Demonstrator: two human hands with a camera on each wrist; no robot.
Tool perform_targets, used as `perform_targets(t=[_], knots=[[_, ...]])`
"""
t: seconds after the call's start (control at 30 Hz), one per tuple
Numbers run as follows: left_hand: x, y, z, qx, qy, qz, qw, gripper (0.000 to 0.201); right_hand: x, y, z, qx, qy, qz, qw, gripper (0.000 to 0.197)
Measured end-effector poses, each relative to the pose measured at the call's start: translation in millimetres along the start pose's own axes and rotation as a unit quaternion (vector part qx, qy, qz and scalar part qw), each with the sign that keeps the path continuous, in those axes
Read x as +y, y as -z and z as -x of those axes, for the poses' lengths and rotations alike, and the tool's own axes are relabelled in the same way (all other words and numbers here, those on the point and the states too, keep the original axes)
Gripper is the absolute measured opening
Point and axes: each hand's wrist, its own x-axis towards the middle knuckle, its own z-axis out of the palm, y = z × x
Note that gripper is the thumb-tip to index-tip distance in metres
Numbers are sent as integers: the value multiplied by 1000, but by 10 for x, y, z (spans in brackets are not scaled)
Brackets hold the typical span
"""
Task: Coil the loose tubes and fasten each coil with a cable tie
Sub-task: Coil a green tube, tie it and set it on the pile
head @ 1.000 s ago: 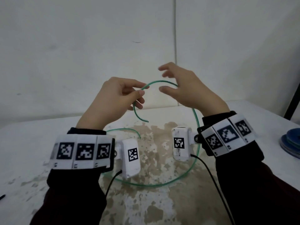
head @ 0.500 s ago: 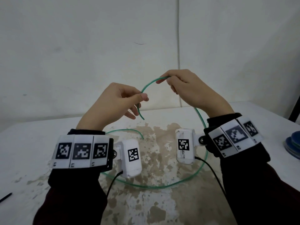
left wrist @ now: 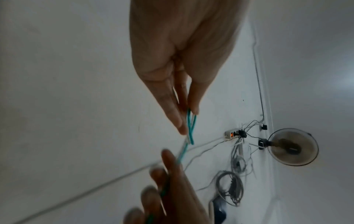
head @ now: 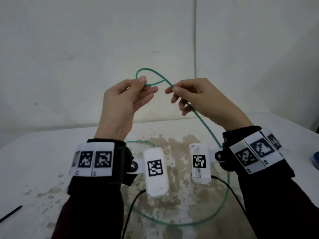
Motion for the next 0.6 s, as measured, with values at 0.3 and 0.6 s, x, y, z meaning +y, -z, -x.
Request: perform_targets(t=[0.3, 0.6], knots=[[-78, -84, 55, -22, -27, -81, 996, 14, -71, -176, -39, 33, -43, -231, 971, 19], [-58, -189, 86, -90, -10, -145, 985, 34, -194, -135, 19, -48, -29, -251, 966, 22]])
